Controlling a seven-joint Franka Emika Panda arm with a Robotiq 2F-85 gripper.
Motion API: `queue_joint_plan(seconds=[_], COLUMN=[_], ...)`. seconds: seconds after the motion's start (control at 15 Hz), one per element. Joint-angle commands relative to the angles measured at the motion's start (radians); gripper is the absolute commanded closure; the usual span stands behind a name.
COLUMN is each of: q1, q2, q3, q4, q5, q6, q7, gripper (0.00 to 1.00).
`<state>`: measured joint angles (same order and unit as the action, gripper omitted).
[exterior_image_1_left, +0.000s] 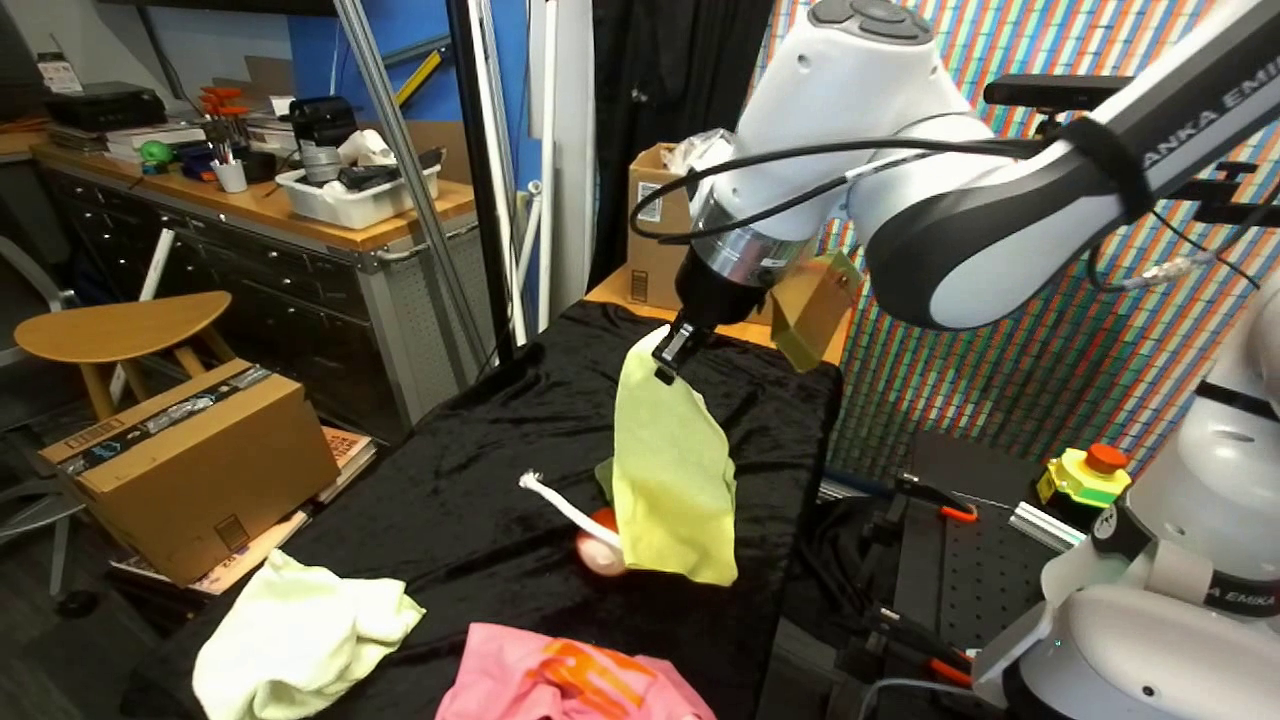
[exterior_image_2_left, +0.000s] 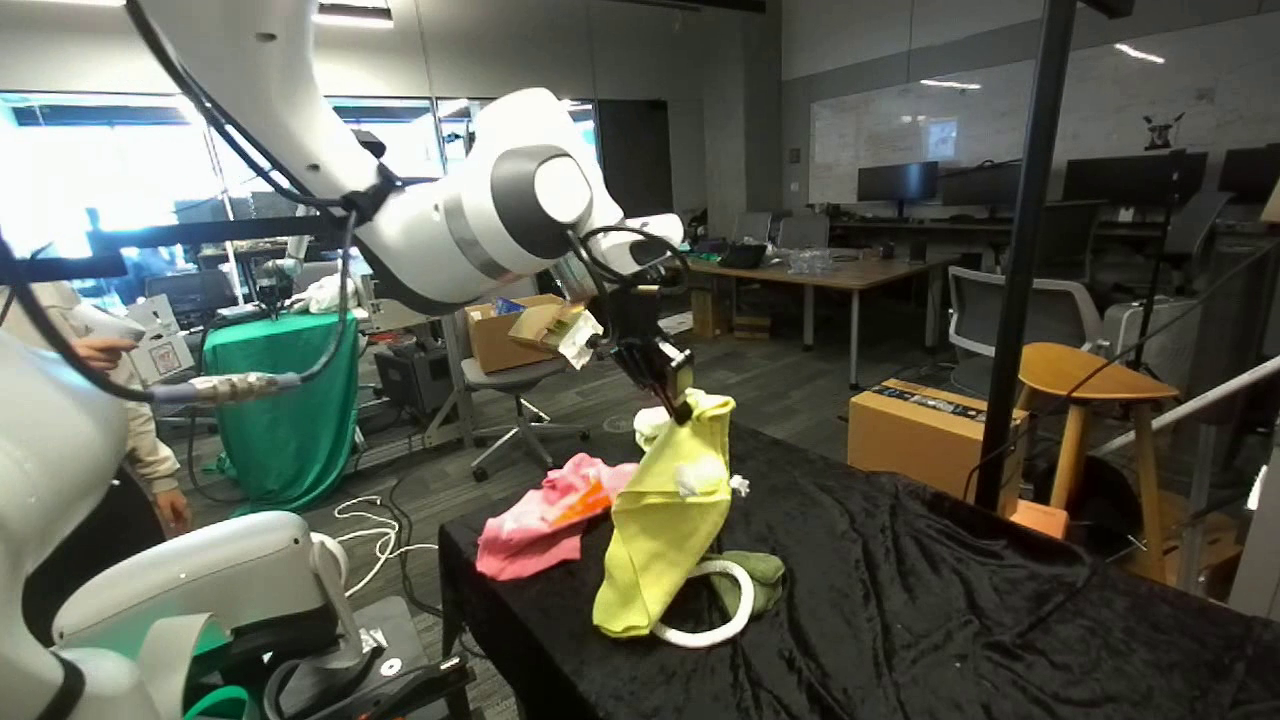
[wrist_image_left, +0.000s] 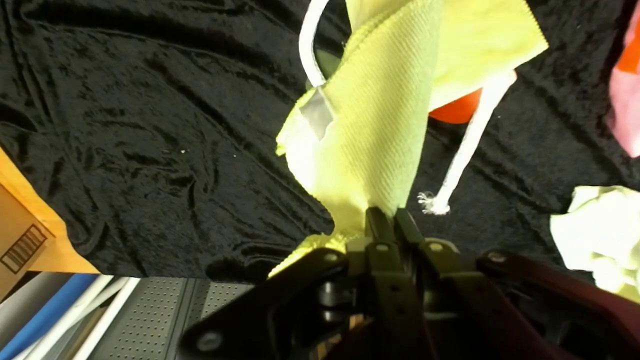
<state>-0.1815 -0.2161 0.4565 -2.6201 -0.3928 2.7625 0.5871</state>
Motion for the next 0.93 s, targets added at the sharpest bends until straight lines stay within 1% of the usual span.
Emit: queue_joint_plan(seconds=[0.0,0.13,0.2,0.27,0.4,0.47,0.53,0.6,0.73,0.8,0.87], q1=[-0.103,-0.097,-0.081,-0.072,-0.054,-0.049,-0.043,-0.035,-0.022,-0.014,-0.006], q2=[0.176,0.258,0.296,0.327,0.387,0.412,0.435,0.452,0.476,0.490,0.503], q3=[0.077,0.080,0.076,0.073,0.071,0.075,0.077,0.075,0.073,0.071,0.065], q4=[0.141,0.197,0.218,0.243,0.281,0.294,0.307,0.317,0.332,0.342,0.353], q5=[-0.210,-0.285,-0.285,-0.314,-0.323,-0.302,-0.292,-0.299,-0.300,-0.303,-0.312], q6=[-0.024,-0.053,-0.058,-0.071,-0.086,-0.088,-0.093,-0.099,-0.116,-0.127,-0.133], q7=[0.174,0.218,0.201,0.222,0.206,0.169,0.155,0.156,0.150,0.150,0.160], gripper=[0.94,0.94,0.94,0.95,0.95,0.96,0.77,0.68,0.55,0.46,0.39])
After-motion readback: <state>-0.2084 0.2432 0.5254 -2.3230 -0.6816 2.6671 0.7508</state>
